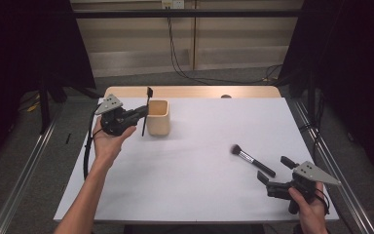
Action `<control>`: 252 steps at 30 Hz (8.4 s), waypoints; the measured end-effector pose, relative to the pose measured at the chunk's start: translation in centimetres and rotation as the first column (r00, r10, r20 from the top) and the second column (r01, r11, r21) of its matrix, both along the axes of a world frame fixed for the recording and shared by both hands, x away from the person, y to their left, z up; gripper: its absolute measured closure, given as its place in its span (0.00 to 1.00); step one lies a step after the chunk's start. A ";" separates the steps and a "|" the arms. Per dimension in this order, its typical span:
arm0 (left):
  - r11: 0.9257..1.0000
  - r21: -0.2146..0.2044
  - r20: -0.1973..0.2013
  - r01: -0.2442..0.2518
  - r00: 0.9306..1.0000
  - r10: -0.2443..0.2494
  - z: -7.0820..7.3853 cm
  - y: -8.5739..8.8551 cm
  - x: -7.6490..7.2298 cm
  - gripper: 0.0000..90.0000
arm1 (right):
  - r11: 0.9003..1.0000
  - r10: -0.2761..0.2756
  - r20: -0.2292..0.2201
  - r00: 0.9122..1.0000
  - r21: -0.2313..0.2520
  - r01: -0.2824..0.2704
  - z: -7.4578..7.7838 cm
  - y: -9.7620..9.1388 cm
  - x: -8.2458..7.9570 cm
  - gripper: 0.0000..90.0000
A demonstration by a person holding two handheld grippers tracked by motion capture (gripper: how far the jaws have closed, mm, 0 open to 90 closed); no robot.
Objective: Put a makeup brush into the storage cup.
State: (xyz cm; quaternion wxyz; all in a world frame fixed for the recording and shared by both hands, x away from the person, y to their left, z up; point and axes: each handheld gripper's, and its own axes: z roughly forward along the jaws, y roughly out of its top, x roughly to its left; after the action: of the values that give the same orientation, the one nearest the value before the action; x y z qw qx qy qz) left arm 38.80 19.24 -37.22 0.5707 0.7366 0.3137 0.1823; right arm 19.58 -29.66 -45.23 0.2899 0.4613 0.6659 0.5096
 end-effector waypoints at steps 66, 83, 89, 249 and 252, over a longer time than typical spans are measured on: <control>0.998 -0.038 0.080 -0.050 0.995 0.053 2.2 -2.9 6.3 0.95 | 1.000 0.005 -0.005 1.000 -0.005 -0.005 -0.1 0.0 0.0 0.00; 0.999 -0.027 0.047 -0.044 0.998 0.045 0.8 -3.1 6.7 0.95 | 1.000 0.004 -0.009 1.000 -0.006 -0.004 -0.1 -0.1 0.0 0.00; 0.999 -0.005 0.041 -0.038 0.998 0.038 0.3 -3.3 6.8 0.95 | 1.000 0.003 -0.010 1.000 -0.004 -0.003 -0.1 -0.1 0.0 0.00; 0.973 0.066 0.013 -0.222 0.975 0.222 -6.4 6.2 -14.0 0.02 | 1.000 -0.030 -0.014 0.999 -0.006 0.030 -0.2 0.0 0.1 0.00; 0.976 0.068 0.008 -0.207 0.978 0.207 -6.7 6.5 -14.8 0.02 | 1.000 -0.029 -0.011 1.000 -0.005 0.029 -0.1 -0.1 0.1 0.00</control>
State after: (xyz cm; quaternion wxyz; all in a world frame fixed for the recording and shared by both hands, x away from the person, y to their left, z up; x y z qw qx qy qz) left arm 24.05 25.71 -43.92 0.5232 0.7190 0.3819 0.2517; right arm 19.63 -29.76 -45.37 0.2948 0.4732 0.6620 0.5009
